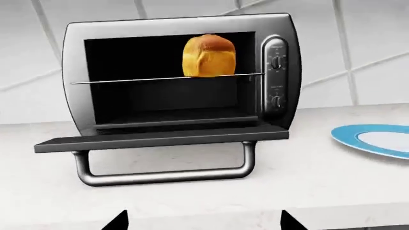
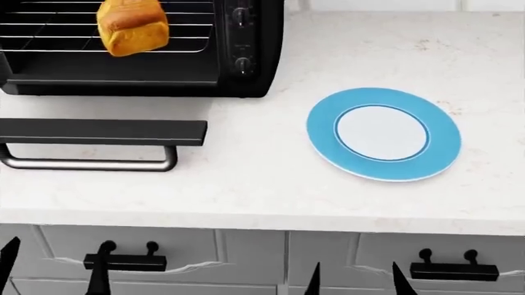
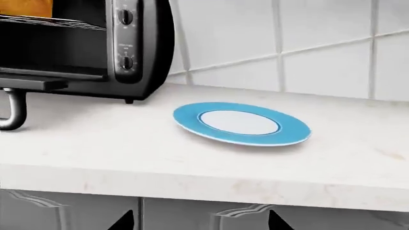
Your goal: Pick the bread from the rack and place it on the plate on the counter.
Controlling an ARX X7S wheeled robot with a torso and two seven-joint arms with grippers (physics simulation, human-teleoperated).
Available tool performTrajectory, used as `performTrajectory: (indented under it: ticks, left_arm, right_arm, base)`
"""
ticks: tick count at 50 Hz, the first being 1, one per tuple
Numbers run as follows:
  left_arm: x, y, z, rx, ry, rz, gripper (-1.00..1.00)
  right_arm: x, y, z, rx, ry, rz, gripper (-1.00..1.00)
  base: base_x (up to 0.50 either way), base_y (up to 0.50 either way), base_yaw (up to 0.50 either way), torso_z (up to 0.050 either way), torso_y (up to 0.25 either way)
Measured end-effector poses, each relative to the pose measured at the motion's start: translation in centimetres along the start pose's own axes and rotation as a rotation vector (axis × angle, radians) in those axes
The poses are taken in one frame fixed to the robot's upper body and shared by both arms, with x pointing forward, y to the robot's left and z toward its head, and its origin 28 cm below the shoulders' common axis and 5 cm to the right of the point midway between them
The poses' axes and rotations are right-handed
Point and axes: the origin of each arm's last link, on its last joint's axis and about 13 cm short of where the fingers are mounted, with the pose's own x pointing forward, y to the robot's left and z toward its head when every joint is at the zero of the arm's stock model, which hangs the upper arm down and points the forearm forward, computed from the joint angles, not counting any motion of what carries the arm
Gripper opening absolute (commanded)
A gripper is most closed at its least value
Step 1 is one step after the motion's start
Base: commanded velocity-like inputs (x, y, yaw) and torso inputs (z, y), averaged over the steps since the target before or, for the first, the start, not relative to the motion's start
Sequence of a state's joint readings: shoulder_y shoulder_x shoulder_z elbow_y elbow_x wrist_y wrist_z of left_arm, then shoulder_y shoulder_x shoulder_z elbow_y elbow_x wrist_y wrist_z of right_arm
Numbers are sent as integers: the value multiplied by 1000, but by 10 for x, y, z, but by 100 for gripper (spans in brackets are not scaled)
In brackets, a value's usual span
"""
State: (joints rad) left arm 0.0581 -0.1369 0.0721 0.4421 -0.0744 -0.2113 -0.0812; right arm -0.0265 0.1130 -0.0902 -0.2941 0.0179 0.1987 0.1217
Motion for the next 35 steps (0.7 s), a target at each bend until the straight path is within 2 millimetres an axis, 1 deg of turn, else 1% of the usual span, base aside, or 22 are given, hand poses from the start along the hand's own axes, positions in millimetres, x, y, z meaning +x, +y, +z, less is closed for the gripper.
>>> performTrajectory:
  ticks: [8, 14, 22, 35]
  left_arm:
    - [4, 2, 24, 23, -45, -19, 100]
    - [5, 4, 34, 38, -64, -23, 100]
    - [7, 6, 45, 54, -79, -27, 100]
    - [10, 12, 75, 81, -115, -44, 100]
  right_arm:
    - [1, -4, 22, -54, -42, -11, 100]
    - [0, -5, 33, -69, -65, -12, 100]
    - [-1, -5, 46, -80, -91, -13, 100]
    - [0, -5, 78, -137, -152, -4, 100]
  base:
    - [0, 500, 0, 47, 77]
    - [0, 500, 0, 47, 77]
    - [0, 21, 0, 47, 77]
    - [0, 0, 0, 47, 76]
